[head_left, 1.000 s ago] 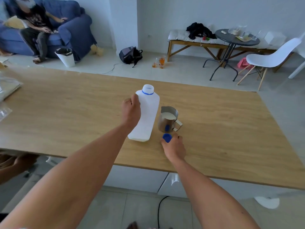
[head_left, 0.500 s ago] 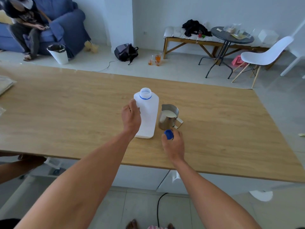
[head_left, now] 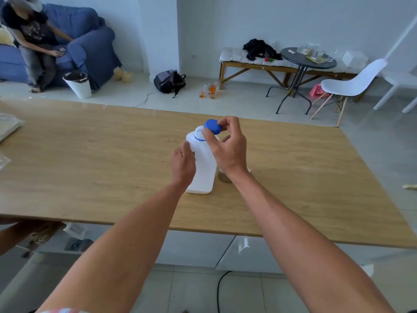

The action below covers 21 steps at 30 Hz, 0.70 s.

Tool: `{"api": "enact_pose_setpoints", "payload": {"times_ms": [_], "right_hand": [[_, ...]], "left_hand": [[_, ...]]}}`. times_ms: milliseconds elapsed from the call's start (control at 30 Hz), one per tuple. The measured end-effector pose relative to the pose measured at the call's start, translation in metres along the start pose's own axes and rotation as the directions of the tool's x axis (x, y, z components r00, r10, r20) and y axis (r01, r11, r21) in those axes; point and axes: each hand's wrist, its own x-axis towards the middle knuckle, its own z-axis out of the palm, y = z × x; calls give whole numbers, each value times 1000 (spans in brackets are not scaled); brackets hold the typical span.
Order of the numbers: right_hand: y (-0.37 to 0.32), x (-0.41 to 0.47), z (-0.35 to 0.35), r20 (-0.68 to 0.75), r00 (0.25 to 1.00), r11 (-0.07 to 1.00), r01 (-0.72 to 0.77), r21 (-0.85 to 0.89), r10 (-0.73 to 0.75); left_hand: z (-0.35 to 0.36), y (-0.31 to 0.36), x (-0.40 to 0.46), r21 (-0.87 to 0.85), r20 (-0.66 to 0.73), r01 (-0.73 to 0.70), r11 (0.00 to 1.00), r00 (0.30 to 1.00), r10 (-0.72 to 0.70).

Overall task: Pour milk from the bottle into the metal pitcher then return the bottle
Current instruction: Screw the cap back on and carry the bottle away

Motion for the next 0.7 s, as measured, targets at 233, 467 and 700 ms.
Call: {"api": "enact_pose_setpoints", "payload": {"times_ms": [233,467,700], "right_hand": [[7,5,13,174,984,983,72,-169,-42],[13,3,19,182,973,955,181,-234,-140],[14,4,24,170,970,953,207,-222,-172]], "left_hand": [[-2,-4,4,-8,32,-5,1000,999,5],[-3,-7,7,-6,56,-33,999,998,33],[-5,-8,10,-13,85,-44,999,995,45]]}}
